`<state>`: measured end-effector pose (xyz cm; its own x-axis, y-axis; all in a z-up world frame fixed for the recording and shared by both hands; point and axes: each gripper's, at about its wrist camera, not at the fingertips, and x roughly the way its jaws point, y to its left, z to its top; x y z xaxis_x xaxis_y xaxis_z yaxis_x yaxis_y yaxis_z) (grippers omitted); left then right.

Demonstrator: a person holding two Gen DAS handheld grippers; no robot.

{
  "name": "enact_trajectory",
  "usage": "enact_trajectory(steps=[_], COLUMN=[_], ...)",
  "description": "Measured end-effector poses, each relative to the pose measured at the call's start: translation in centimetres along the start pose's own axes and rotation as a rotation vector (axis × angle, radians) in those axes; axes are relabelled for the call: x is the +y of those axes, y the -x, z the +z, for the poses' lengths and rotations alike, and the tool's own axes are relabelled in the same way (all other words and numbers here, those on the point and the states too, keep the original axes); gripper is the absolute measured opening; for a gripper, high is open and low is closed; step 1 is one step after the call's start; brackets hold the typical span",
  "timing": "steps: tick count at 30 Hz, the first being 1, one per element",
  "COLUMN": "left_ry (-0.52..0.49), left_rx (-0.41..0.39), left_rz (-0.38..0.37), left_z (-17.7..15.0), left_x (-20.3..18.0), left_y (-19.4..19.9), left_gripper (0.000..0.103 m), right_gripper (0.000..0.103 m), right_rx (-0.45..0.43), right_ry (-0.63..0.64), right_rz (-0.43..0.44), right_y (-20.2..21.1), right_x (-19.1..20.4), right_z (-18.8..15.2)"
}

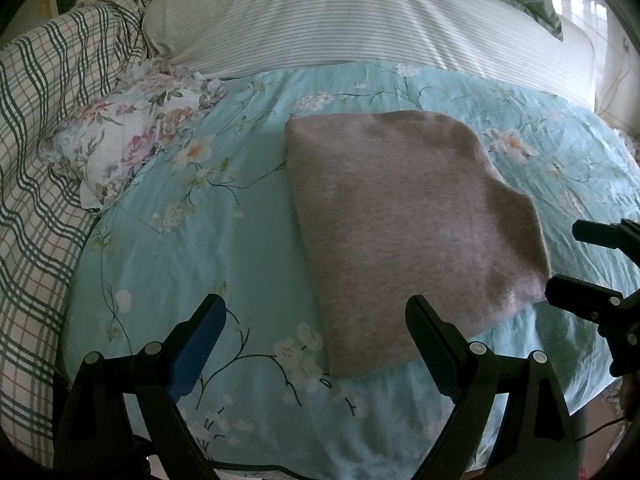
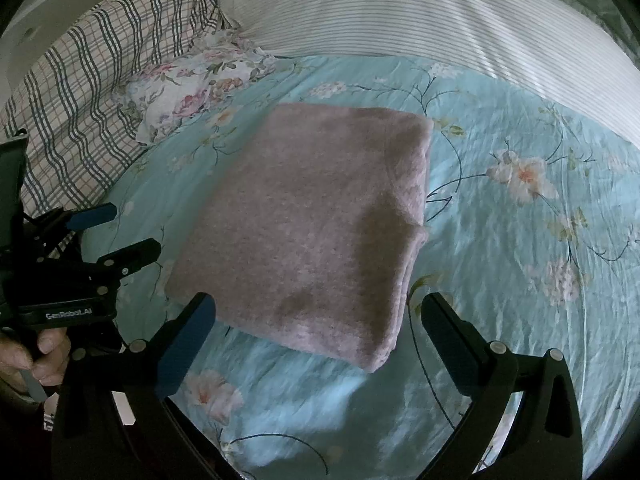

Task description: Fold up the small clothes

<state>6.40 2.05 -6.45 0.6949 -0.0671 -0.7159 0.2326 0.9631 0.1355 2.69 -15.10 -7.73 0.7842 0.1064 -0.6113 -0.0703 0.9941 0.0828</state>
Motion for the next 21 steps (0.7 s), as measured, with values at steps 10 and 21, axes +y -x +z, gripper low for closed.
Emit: enact_trajectory(steps=[10, 21], left_ry=[-0.005, -0.005], left_rx=[-0.001, -0.001], left_rz=[-0.005, -0.003], left_z=[0.14, 0.31], left_x=[0.06, -0.28], left_y=[-0.07, -0.07], left_gripper=[0.092, 0.092], right_gripper=[0.102, 0.102], right_rx=[0.005, 0.001], right_ry=[0.004, 0.006], right_rz=[0.003, 0.003], right_y=[-0.15, -0.18], right_x=[-0.21, -0.14], right_z=[0.37, 0.44])
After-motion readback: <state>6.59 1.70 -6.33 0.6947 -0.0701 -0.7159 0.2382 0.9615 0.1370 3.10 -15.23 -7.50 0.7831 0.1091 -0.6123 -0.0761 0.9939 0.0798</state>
